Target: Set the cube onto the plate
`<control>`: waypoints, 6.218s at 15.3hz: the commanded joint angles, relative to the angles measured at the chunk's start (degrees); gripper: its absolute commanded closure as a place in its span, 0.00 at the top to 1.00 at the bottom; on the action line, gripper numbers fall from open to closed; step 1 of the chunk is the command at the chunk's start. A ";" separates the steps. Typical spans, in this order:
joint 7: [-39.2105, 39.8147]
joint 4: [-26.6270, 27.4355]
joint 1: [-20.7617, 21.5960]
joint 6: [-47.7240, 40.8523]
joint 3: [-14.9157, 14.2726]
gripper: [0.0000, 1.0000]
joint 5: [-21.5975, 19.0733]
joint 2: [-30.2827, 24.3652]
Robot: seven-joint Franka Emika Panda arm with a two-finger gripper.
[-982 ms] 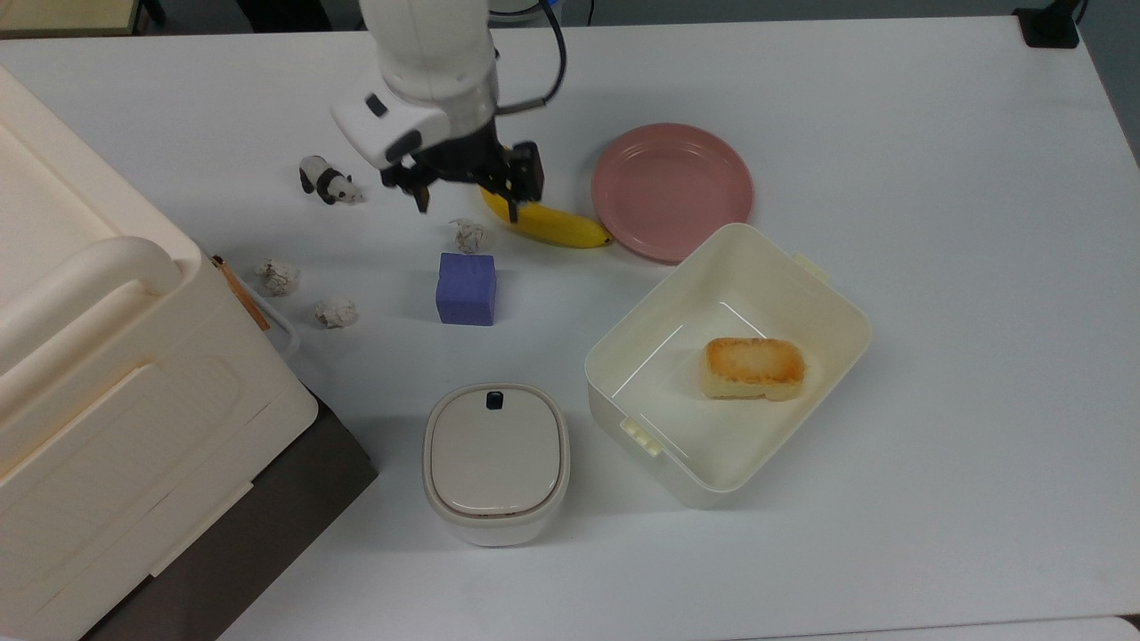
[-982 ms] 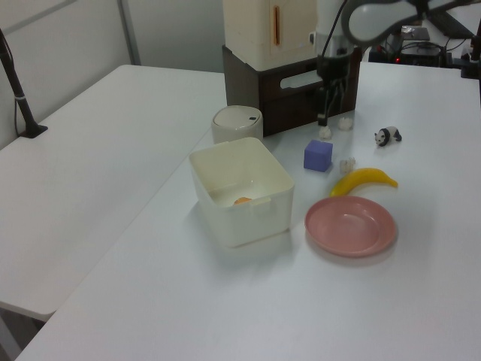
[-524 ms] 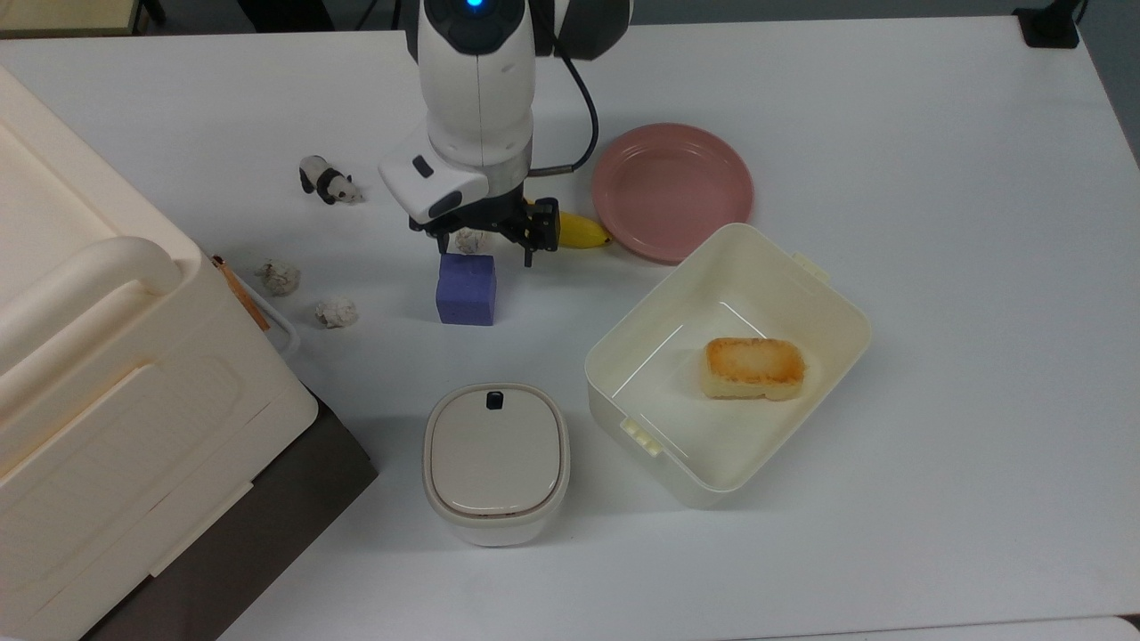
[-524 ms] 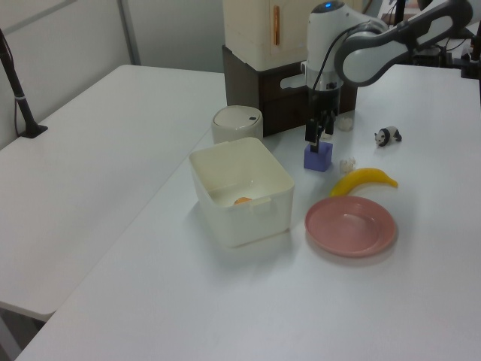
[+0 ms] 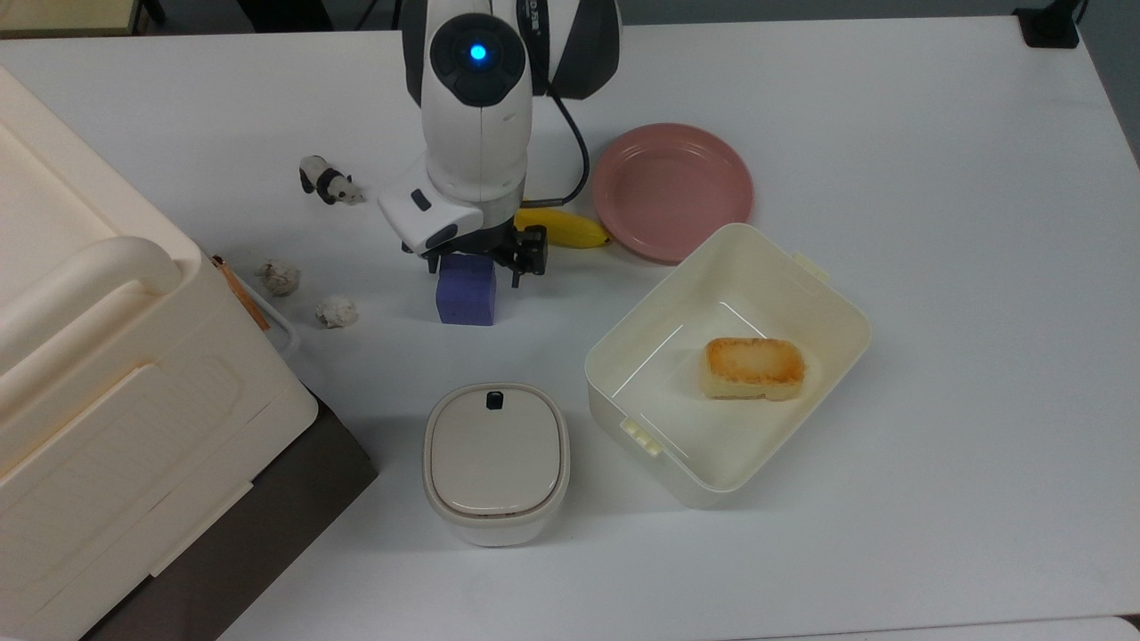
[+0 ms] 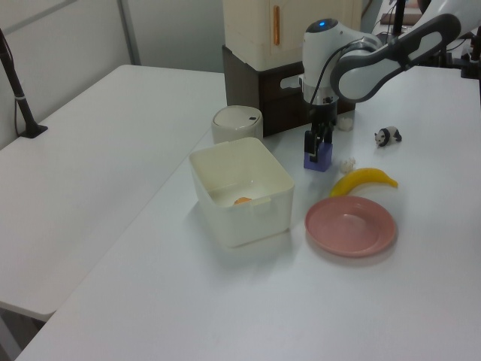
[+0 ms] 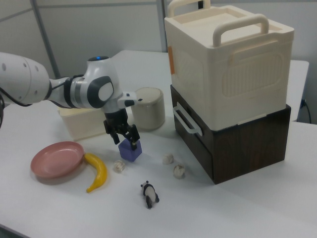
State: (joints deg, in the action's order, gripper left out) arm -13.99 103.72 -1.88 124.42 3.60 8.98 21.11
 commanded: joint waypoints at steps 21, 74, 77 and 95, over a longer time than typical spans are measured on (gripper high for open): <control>-11.84 -0.28 -0.41 -18.07 15.55 0.10 2.79 -5.02; 10.30 -13.55 -6.91 -30.91 1.32 1.00 -9.95 -24.27; 10.38 -13.81 -6.83 -31.52 1.50 1.00 -9.86 -24.36; 6.69 -13.72 -6.47 -31.79 2.03 1.00 -11.62 -24.36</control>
State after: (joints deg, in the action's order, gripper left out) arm -6.11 89.81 -8.71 92.70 5.84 -1.36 -2.45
